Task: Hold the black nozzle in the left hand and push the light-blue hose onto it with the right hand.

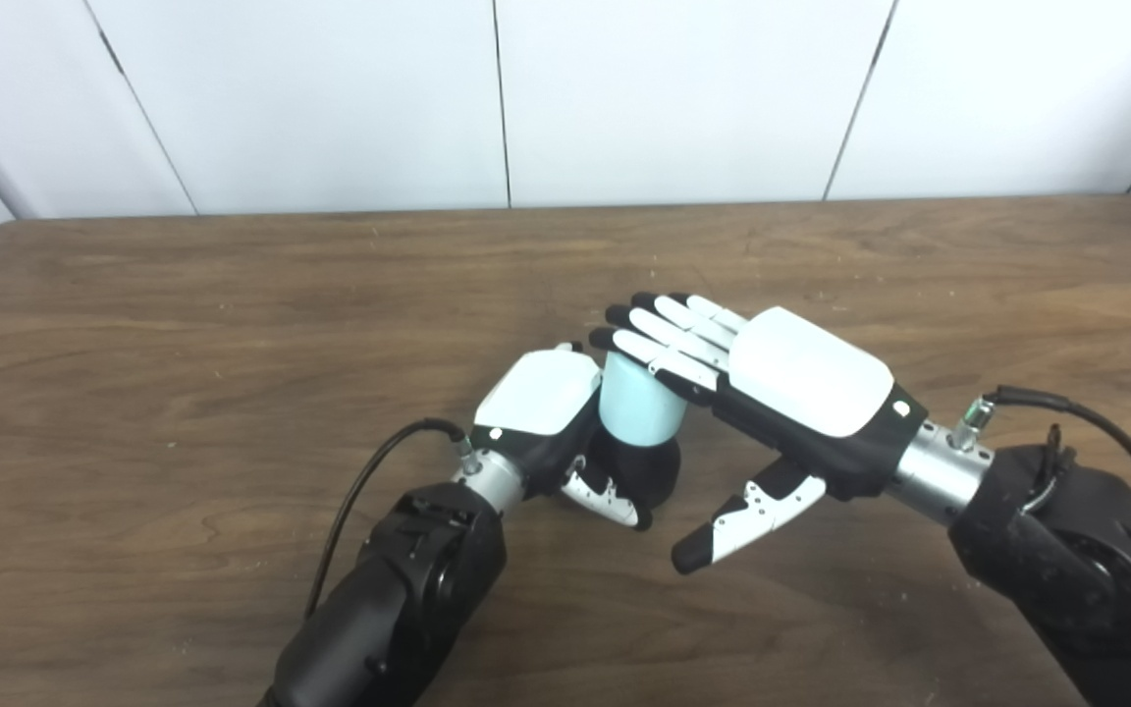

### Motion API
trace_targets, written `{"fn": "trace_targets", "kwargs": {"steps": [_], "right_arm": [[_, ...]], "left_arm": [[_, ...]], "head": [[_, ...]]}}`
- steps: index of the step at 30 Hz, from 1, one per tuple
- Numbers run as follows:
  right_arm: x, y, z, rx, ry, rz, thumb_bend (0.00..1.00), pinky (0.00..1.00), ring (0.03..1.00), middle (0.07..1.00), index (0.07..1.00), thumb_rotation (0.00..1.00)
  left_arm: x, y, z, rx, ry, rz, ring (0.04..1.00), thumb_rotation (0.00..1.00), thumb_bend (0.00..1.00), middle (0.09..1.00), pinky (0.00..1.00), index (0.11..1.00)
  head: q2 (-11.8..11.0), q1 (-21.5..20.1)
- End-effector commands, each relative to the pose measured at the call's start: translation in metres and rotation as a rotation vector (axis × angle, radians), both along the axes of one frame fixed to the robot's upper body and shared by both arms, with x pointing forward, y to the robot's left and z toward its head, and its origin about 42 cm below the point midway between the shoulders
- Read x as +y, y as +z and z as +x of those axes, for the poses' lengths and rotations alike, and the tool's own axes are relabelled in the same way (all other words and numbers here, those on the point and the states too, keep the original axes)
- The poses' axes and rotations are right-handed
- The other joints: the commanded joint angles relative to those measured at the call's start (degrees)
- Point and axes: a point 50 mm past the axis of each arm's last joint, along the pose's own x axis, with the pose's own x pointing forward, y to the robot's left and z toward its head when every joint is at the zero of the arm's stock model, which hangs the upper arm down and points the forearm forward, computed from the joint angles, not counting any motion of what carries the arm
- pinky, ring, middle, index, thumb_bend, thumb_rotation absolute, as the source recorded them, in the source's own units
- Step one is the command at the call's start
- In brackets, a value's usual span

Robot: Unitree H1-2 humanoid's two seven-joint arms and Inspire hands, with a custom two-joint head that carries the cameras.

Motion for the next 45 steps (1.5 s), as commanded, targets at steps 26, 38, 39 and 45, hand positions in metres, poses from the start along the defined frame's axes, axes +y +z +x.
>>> {"fn": "trace_targets", "kwargs": {"steps": [26, 38, 39, 45], "right_arm": [[0.003, -0.027, -0.009, 0.125, 0.065, -0.137, 0.67, 1.00, 1.000, 1.000, 0.996, 1.00], [0.002, -0.023, -0.006, 0.112, 0.067, -0.148, 0.66, 1.00, 1.000, 1.000, 0.994, 0.99], [0.002, -0.022, -0.005, 0.112, 0.066, -0.147, 0.66, 1.00, 1.000, 1.000, 0.994, 0.99], [0.003, -0.008, -0.005, 0.096, 0.064, -0.134, 0.66, 1.00, 1.000, 1.000, 0.997, 0.99]], "left_arm": [[0.017, -0.051, -0.011, 0.171, 0.040, 0.134, 0.755, 0.00, 0.52, 0.544, 1.00, 0.442], [0.014, -0.050, -0.011, 0.179, 0.042, 0.140, 0.743, 0.00, 0.51, 0.550, 1.00, 0.440], [0.014, -0.051, -0.011, 0.180, 0.041, 0.140, 0.739, 0.00, 0.51, 0.550, 1.00, 0.440], [0.014, -0.052, -0.012, 0.178, 0.038, 0.144, 0.716, 0.00, 0.52, 0.542, 1.00, 0.444]], "head": [[-0.16, 0.16], [-0.05, 0.08], [-0.05, 0.08], [0.04, 0.14]]}}
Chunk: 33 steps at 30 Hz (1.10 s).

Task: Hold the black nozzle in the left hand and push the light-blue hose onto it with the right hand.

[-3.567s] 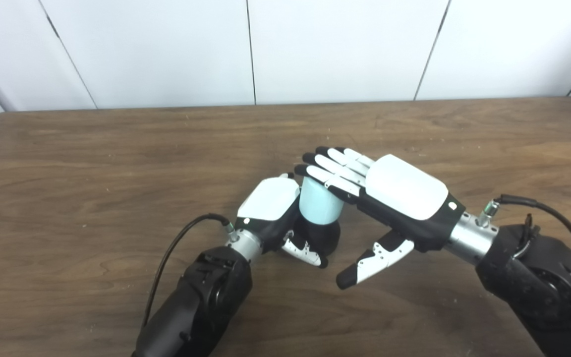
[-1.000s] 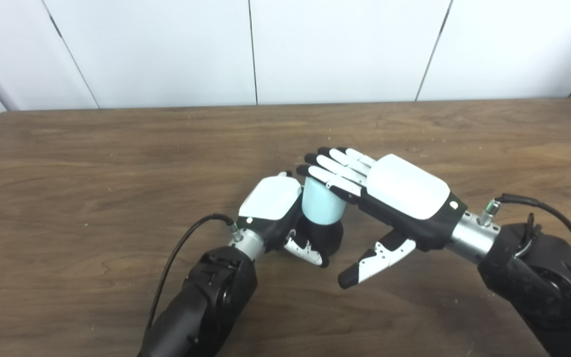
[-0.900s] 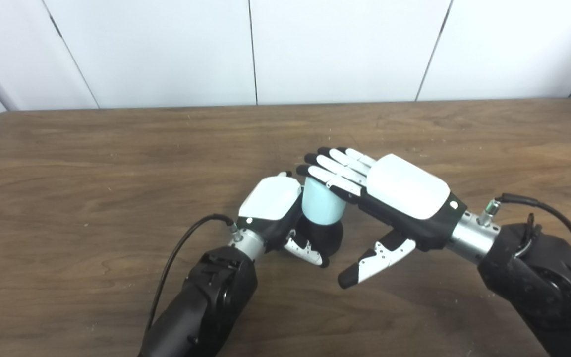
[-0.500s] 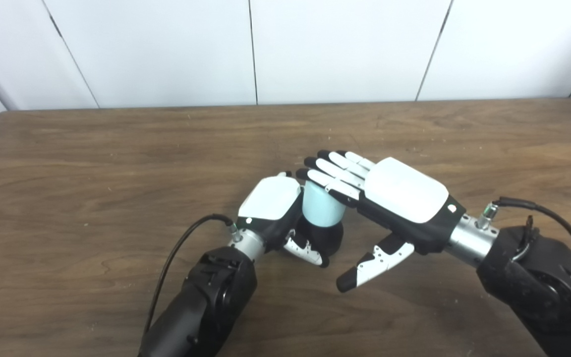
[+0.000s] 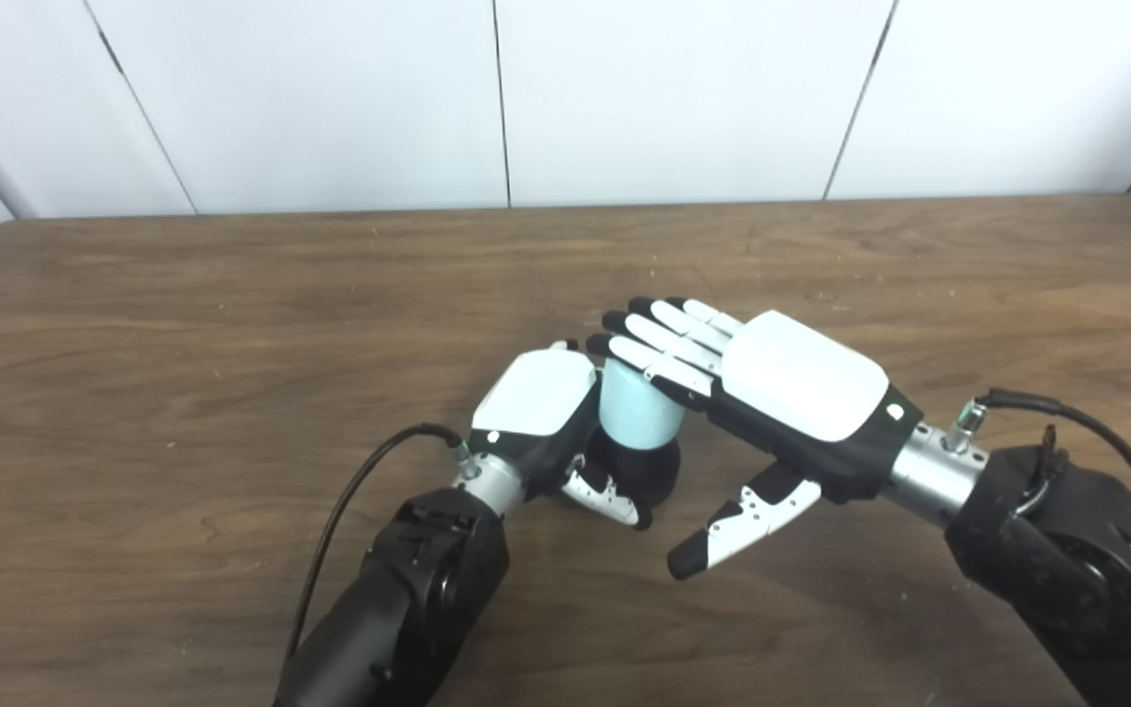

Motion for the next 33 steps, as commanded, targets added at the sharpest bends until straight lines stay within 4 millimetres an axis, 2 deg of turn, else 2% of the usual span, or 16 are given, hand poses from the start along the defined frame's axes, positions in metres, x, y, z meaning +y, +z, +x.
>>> {"fn": "trace_targets", "kwargs": {"steps": [1, 7, 8, 9, 11, 14, 17, 20, 25, 33], "right_arm": [[0.000, -0.010, -0.004, 0.115, 0.042, -0.092, 0.66, 1.00, 1.000, 1.000, 0.997, 0.98], [0.003, 0.021, -0.005, 0.059, 0.038, -0.054, 0.66, 1.00, 1.000, 1.000, 0.999, 0.98], [0.004, 0.024, -0.004, 0.048, 0.036, -0.047, 0.66, 1.00, 1.000, 1.000, 0.999, 0.98], [0.004, 0.028, -0.004, 0.034, 0.033, -0.038, 0.66, 1.00, 1.000, 1.000, 0.999, 0.98], [0.003, 0.033, -0.003, 0.008, 0.027, -0.022, 0.66, 1.00, 1.000, 1.000, 0.998, 0.98], [-0.001, 0.037, -0.001, -0.025, 0.015, -0.001, 0.66, 1.00, 1.000, 1.000, 0.996, 0.98], [-0.005, 0.041, 0.001, -0.055, -0.001, 0.023, 0.66, 1.00, 1.000, 1.000, 0.993, 0.98], [-0.009, 0.042, 0.003, -0.089, -0.017, 0.041, 0.66, 1.00, 1.000, 0.999, 0.987, 0.98], [-0.009, 0.044, 0.003, -0.098, -0.036, 0.065, 0.64, 1.00, 0.995, 0.993, 0.982, 0.96], [-0.009, 0.046, 0.005, -0.077, -0.055, 0.072, 0.64, 1.00, 0.990, 0.986, 0.975, 0.94]], "left_arm": [[0.014, -0.050, -0.010, 0.183, 0.014, 0.170, 0.714, 0.00, 0.52, 0.541, 1.00, 0.444], [0.014, -0.043, -0.009, 0.211, 0.022, 0.143, 0.712, 0.00, 0.52, 0.545, 1.00, 0.454], [0.014, -0.040, -0.009, 0.221, 0.026, 0.131, 0.721, 0.00, 0.67, 0.614, 0.98, 0.562], [0.014, -0.036, -0.008, 0.228, 0.027, 0.118, 0.731, 0.00, 0.77, 0.669, 0.95, 0.646], [0.015, -0.027, -0.008, 0.228, 0.026, 0.091, 0.750, 0.00, 0.83, 0.725, 0.91, 0.712], [0.015, -0.014, -0.010, 0.188, 0.016, 0.062, 0.798, 0.00, 0.86, 0.791, 0.86, 0.760], [0.016, -0.001, -0.011, 0.134, 0.015, 0.028, 0.840, 0.00, 0.87, 0.839, 0.87, 0.791], [0.017, 0.011, -0.008, 0.091, 0.027, -0.025, 0.848, 0.01, 0.92, 0.856, 0.91, 0.817], [0.021, 0.028, -0.008, 0.050, 0.046, -0.092, 0.859, 0.09, 0.98, 0.862, 0.90, 0.847], [0.034, 0.044, -0.008, 0.009, 0.060, -0.159, 0.880, 0.16, 1.00, 0.885, 0.90, 0.874]], "head": [[0.01, 0.06], [-0.08, 0.09], [-0.10, 0.14], [-0.10, 0.16], [-0.20, 0.42], [-0.21, 0.36], [-0.16, 0.26], [-0.24, 0.31], [-0.21, 0.36], [-0.29, 0.44]]}}
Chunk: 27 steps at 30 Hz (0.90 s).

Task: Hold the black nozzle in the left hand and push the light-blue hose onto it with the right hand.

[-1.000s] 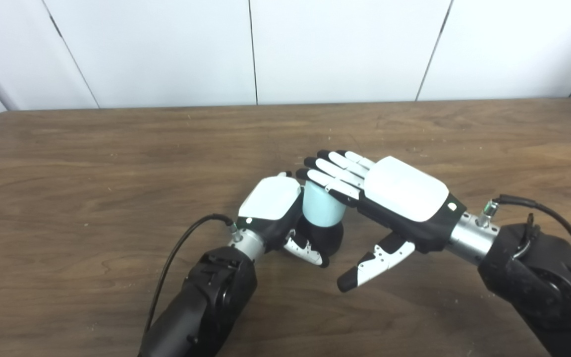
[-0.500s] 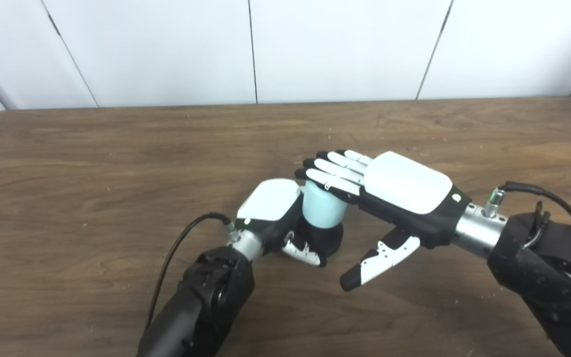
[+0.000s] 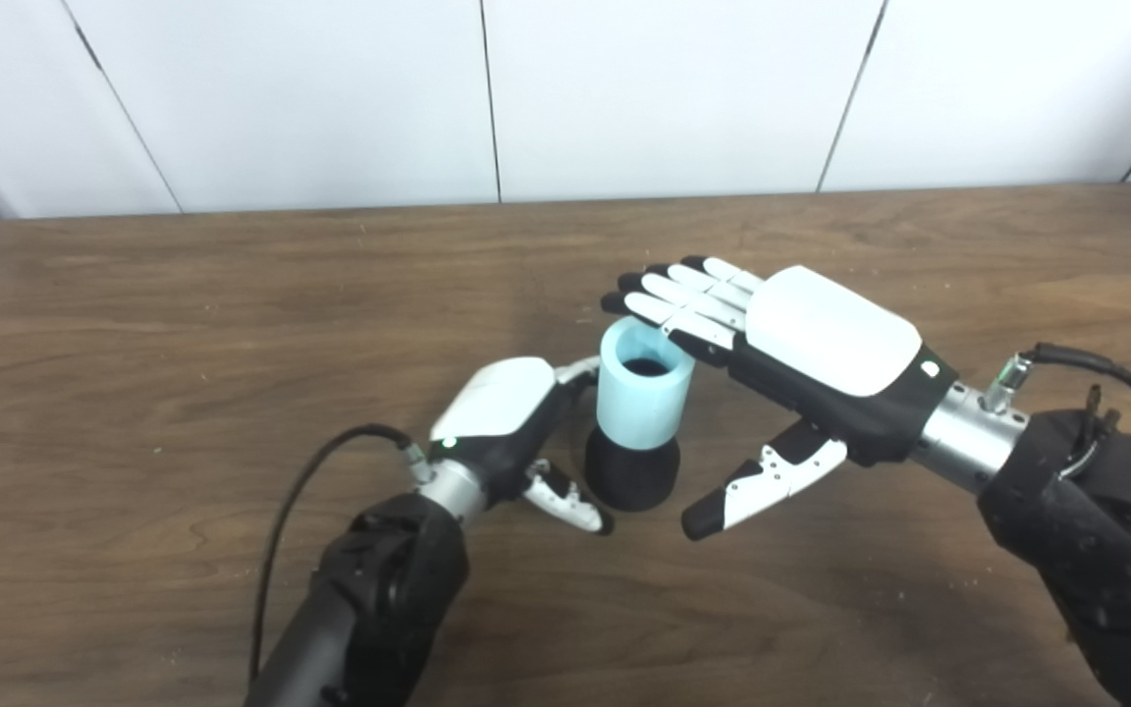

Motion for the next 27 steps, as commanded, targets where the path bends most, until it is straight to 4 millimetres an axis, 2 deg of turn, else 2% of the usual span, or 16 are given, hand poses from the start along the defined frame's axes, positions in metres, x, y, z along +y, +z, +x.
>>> {"fn": "trace_targets", "kwargs": {"steps": [1, 7, 12, 18, 24, 27], "right_arm": [[0.000, 0.012, 0.001, -0.044, -0.003, 0.023, 0.64, 1.00, 0.990, 0.986, 0.975, 0.94], [-0.001, 0.017, 0.001, -0.041, -0.009, 0.041, 0.63, 1.00, 0.989, 0.983, 0.970, 0.92], [-0.004, 0.021, 0.003, -0.040, -0.024, 0.061, 0.62, 1.00, 0.985, 0.980, 0.965, 0.89], [-0.009, 0.021, 0.004, -0.032, -0.042, 0.084, 0.61, 0.98, 0.981, 0.976, 0.966, 0.87], [-0.026, 0.020, 0.012, -0.015, -0.086, 0.124, 0.59, 0.97, 0.975, 0.976, 0.969, 0.86], [-0.038, 0.016, 0.018, 0.000, -0.120, 0.159, 0.60, 0.97, 0.969, 0.976, 0.971, 0.87]], "left_arm": [[0.002, 0.017, 0.002, -0.075, -0.006, -0.028, 0.882, 0.16, 1.00, 0.886, 0.90, 0.876], [0.013, 0.024, 0.004, -0.108, -0.011, -0.054, 0.896, 0.24, 1.00, 0.877, 0.92, 0.885], [0.028, 0.043, 0.003, -0.173, -0.027, -0.150, 0.894, 0.28, 1.00, 0.875, 0.89, 0.897], [0.037, 0.047, 0.001, -0.155, -0.037, -0.266, 0.887, 0.27, 1.00, 0.878, 0.80, 0.900], [0.056, 0.072, -0.004, -0.076, -0.023, -0.387, 0.882, 0.24, 1.00, 0.894, 0.75, 0.910], [0.070, 0.078, -0.006, -0.072, -0.006, -0.451, 0.896, 0.24, 1.00, 0.896, 0.81, 0.921]], "head": [[0.07, -0.11], [0.14, -0.16], [0.07, 0.13], [-0.06, -0.03], [-0.19, 0.45], [-0.24, 0.36]]}}
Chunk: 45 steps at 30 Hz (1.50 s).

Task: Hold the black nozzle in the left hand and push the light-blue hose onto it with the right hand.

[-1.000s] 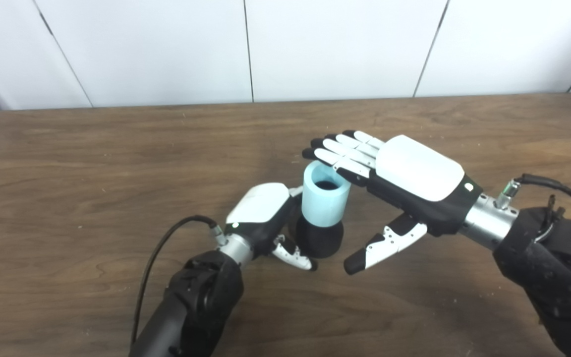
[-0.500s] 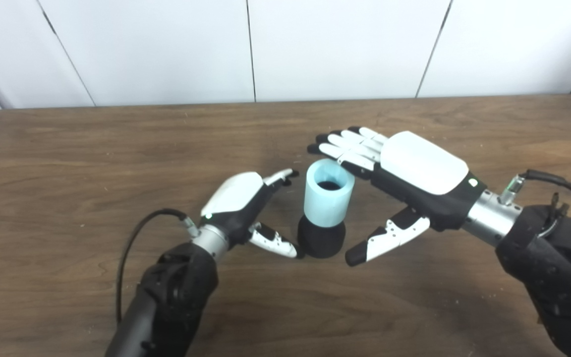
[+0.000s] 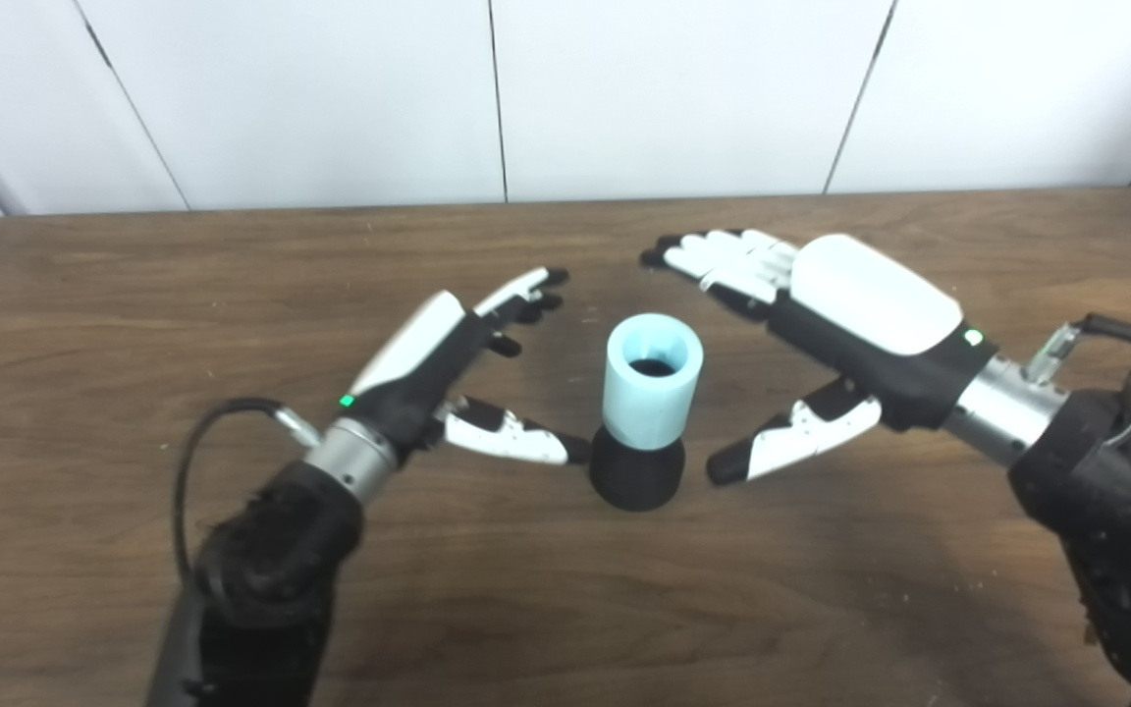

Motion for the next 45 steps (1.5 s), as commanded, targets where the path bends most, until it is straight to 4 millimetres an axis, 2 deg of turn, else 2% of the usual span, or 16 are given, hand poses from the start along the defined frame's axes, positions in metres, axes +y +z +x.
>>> {"fn": "trace_targets", "kwargs": {"steps": [1, 2, 4, 7, 9, 14, 18, 20, 23, 24, 26, 30, 33, 36, 41, 45], "right_arm": [[-0.011, 0.008, 0.003, -0.054, -0.024, 0.032, 0.60, 0.96, 0.966, 0.973, 0.971, 0.87], [-0.014, 0.006, 0.005, -0.044, -0.038, 0.051, 0.60, 0.96, 0.966, 0.972, 0.971, 0.88], [-0.020, 0.000, 0.009, -0.023, -0.068, 0.096, 0.61, 0.94, 0.960, 0.966, 0.967, 0.88], [-0.027, -0.015, 0.014, 0.030, -0.136, 0.229, 0.59, 0.88, 0.928, 0.954, 0.962, 0.90], [-0.027, -0.027, 0.016, 0.064, -0.186, 0.322, 0.60, 0.84, 0.910, 0.949, 0.959, 0.92], [-0.020, -0.051, 0.017, 0.112, -0.272, 0.488, 0.61, 0.80, 0.891, 0.939, 0.954, 0.96], [-0.006, -0.070, 0.012, 0.157, -0.301, 0.662, 0.58, 0.77, 0.875, 0.922, 0.937, 0.96], [0.003, -0.080, 0.011, 0.182, -0.314, 0.767, 0.54, 0.77, 0.871, 0.918, 0.927, 0.95], [0.012, -0.089, 0.012, 0.216, -0.345, 0.910, 0.50, 0.83, 0.899, 0.932, 0.916, 0.94], [0.014, -0.092, 0.013, 0.227, -0.361, 0.953, 0.49, 0.84, 0.906, 0.930, 0.909, 0.94], [0.016, -0.098, 0.013, 0.237, -0.389, 1.013, 0.48, 0.87, 0.910, 0.926, 0.901, 0.93], [0.014, -0.108, 0.011, 0.227, -0.440, 1.050, 0.45, 0.89, 0.909, 0.918, 0.886, 0.93], [0.010, -0.112, 0.009, 0.225, -0.477, 1.075, 0.44, 0.91, 0.911, 0.912, 0.882, 0.94], [0.010, -0.116, 0.008, 0.230, -0.499, 1.095, 0.44, 0.92, 0.909, 0.902, 0.878, 0.97], [0.007, -0.123, 0.007, 0.244, -0.521, 1.113, 0.46, 0.92, 0.916, 0.912, 0.885, 0.99], [0.006, -0.128, 0.004, 0.252, -0.517, 1.128, 0.54, 0.94, 0.932, 0.927, 0.902, 1.00]], "left_arm": [[0.005, 0.017, -0.001, -0.053, -0.003, -0.049, 0.897, 0.23, 0.98, 0.899, 0.83, 0.924], [0.009, 0.016, -0.002, -0.055, 0.012, -0.069, 0.896, 0.23, 0.98, 0.900, 0.83, 0.924], [0.015, 0.012, -0.002, -0.060, 0.047, -0.097, 0.884, 0.25, 0.90, 0.895, 0.84, 0.922], [0.020, 0.000, 0.000, -0.083, 0.092, -0.105, 0.874, 0.32, 0.75, 0.882, 0.85, 0.904], [0.023, -0.008, 0.001, -0.099, 0.108, -0.106, 0.872, 0.37, 0.71, 0.880, 0.84, 0.902], [0.030, -0.021, 0.002, -0.143, 0.156, -0.142, 0.877, 0.46, 0.65, 0.889, 0.83, 0.935], [0.032, -0.033, 0.000, -0.145, 0.277, -0.325, 0.869, 0.52, 0.60, 0.882, 0.80, 0.926], [0.027, -0.040, -0.003, -0.120, 0.337, -0.421, 0.859, 0.57, 0.55, 0.875, 0.78, 0.914], [0.023, -0.046, -0.008, -0.053, 0.359, -0.514, 0.872, 0.65, 0.44, 0.892, 0.80, 0.916], [0.023, -0.047, -0.009, -0.024, 0.352, -0.546, 0.899, 0.66, 0.36, 0.914, 0.84, 0.935], [0.024, -0.051, -0.011, 0.016, 0.345, -0.600, 0.936, 0.71, 0.29, 0.945, 0.89, 0.963], [0.026, -0.057, -0.012, 0.034, 0.345, -0.656, 0.985, 0.85, 0.38, 0.985, 0.96, 0.999], [0.031, -0.063, -0.011, 0.014, 0.354, -0.645, 0.989, 0.88, 0.40, 0.988, 0.97, 1.000], [0.034, -0.068, -0.011, 0.004, 0.357, -0.629, 0.983, 0.96, 0.42, 0.982, 0.97, 1.000], [0.037, -0.073, -0.012, 0.011, 0.364, -0.606, 0.982, 1.00, 0.42, 0.980, 0.97, 0.998], [0.039, -0.074, -0.013, 0.019, 0.368, -0.600, 0.984, 1.00, 0.43, 0.979, 0.97, 0.996]], "head": [[0.03, -0.02], [0.02, -0.04], [0.00, -0.04], [-0.11, 0.10], [-0.14, 0.01], [-0.18, -0.11], [-0.10, 0.09], [-0.14, -0.15], [-0.11, -0.22], [-0.14, -0.24], [-0.19, -0.19], [-0.15, -0.28], [-0.21, -0.13], [-0.15, 0.00], [0.09, 0.26], [0.39, 0.65]]}}
